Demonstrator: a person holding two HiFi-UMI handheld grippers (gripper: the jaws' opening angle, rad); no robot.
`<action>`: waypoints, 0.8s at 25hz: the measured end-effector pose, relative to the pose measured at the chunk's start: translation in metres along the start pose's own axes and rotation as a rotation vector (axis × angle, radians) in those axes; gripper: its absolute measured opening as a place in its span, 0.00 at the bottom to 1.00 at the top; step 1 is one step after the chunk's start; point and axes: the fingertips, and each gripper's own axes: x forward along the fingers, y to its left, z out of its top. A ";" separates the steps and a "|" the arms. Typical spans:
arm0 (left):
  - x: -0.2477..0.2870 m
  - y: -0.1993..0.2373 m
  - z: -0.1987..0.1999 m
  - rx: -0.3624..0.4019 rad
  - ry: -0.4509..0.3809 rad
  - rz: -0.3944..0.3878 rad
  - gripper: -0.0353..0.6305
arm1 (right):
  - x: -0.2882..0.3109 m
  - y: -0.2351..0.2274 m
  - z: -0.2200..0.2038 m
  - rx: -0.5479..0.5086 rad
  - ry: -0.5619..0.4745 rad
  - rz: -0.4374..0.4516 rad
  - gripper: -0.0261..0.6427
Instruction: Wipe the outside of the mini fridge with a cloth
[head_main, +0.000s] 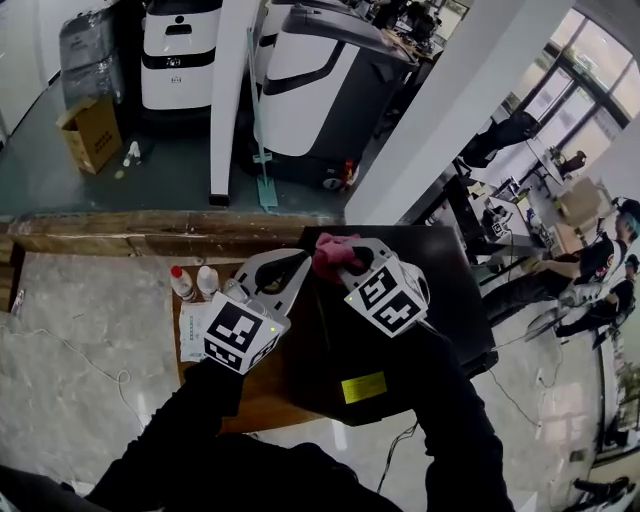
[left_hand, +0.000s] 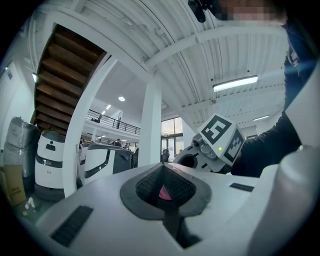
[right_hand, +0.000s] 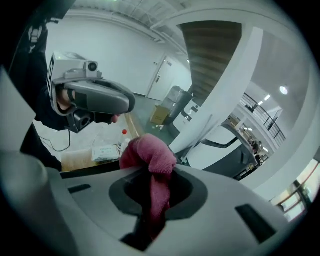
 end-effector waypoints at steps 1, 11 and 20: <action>0.000 0.000 -0.002 0.000 0.006 0.002 0.06 | 0.004 0.001 0.001 -0.039 0.012 -0.020 0.12; 0.020 -0.033 0.006 0.008 0.065 0.033 0.06 | 0.001 -0.001 -0.014 -0.307 0.071 -0.097 0.11; 0.052 -0.083 0.021 0.012 0.130 0.137 0.06 | -0.030 -0.037 -0.077 -0.362 0.086 -0.077 0.11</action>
